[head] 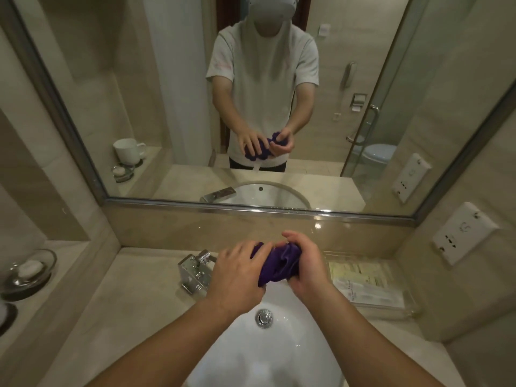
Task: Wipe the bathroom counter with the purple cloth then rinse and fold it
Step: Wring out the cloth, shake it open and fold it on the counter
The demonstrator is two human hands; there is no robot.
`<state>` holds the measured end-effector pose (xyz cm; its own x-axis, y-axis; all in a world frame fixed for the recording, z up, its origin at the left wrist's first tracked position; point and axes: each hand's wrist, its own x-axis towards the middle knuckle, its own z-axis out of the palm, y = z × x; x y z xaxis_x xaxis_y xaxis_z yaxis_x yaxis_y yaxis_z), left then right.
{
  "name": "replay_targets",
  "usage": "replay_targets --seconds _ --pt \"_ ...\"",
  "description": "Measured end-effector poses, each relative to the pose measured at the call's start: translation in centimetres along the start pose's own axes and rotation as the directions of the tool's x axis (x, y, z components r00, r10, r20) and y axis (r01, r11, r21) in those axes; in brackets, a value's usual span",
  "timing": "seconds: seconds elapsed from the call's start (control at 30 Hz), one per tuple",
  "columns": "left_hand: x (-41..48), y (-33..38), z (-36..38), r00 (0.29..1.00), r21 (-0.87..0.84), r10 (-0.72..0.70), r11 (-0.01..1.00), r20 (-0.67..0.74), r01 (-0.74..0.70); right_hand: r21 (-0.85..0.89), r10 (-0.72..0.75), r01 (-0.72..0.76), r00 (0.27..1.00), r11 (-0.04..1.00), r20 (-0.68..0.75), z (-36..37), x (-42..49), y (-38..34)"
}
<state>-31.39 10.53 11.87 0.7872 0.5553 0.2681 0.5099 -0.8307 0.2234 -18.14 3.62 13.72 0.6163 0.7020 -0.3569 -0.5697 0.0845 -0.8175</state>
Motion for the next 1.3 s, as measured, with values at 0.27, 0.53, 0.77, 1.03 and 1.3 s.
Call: replay_targets --seconds 0.27,0.53,0.77,1.03,1.3 --pt "3.7 -0.5 -6.7 0.912 -0.764 -0.319 0.51 0.259 0.396 -0.573 -0.055 0.214 0.958 0.791 0.282 -0.8 -1.8 -5.5" --pt "5.5 0.6 -10.7 0.926 -0.947 -0.202 -0.114 0.318 0.301 -0.891 0.029 0.342 0.93 0.299 0.367 0.0 -3.1 -8.6" --pt "7.4 2.7 -12.6 0.954 -0.985 -0.247 -0.082 0.17 0.155 -0.749 -0.135 0.531 0.841 0.397 0.525 3.7 -4.6 -7.7" --pt "5.2 0.6 -11.5 0.869 -0.871 -0.072 0.009 0.49 0.492 -0.563 -0.216 0.449 0.875 0.693 0.432 4.5 -4.4 -8.6" --pt "5.1 2.7 -10.1 0.943 -0.943 -0.256 0.2 0.214 0.268 -0.812 -0.143 0.184 0.982 0.553 0.125 3.8 -4.1 -11.4"
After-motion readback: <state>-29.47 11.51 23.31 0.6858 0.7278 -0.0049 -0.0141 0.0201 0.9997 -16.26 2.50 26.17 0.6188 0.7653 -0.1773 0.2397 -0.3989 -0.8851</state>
